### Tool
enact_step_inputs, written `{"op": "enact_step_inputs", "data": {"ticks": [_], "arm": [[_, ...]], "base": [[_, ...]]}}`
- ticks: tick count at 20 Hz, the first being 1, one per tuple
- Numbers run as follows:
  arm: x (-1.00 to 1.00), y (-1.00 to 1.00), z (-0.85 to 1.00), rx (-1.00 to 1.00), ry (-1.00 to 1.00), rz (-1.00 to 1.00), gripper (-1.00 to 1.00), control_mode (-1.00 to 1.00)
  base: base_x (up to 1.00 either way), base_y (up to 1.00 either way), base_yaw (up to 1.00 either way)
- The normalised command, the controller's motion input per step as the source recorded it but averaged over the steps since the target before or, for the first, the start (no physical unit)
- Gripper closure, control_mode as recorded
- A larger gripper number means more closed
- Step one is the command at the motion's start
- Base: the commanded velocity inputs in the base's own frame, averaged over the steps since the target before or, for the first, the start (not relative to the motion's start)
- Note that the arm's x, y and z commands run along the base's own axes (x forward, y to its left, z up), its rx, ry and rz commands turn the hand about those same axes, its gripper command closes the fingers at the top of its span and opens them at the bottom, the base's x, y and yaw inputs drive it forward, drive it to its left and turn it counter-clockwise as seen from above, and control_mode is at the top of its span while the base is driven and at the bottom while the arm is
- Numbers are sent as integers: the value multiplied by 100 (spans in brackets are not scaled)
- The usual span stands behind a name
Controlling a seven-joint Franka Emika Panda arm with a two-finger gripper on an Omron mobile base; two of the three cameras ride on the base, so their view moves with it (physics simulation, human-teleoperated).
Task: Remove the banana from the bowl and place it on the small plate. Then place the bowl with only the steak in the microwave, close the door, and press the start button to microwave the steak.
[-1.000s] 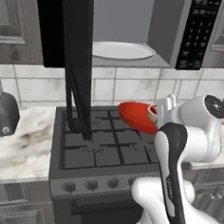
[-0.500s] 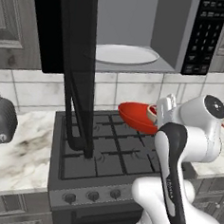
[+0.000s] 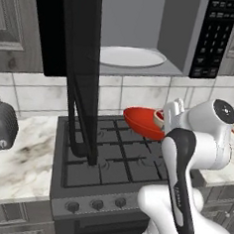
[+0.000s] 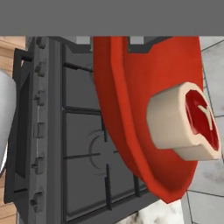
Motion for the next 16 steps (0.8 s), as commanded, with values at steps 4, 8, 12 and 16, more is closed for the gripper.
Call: {"op": "enact_step_inputs", "data": {"ticks": [4,8,12,16], "arm": [[0,0,23,1,-9,0,100,-100],[-1,7,80,0,-18,0,100,-100],[0,7,86,0,-20,0,100,-100],[-1,1,69,0,-25,0,100,-100]], "base": [[0,0,0],[0,0,0],[0,0,0],[0,0,0]]}}
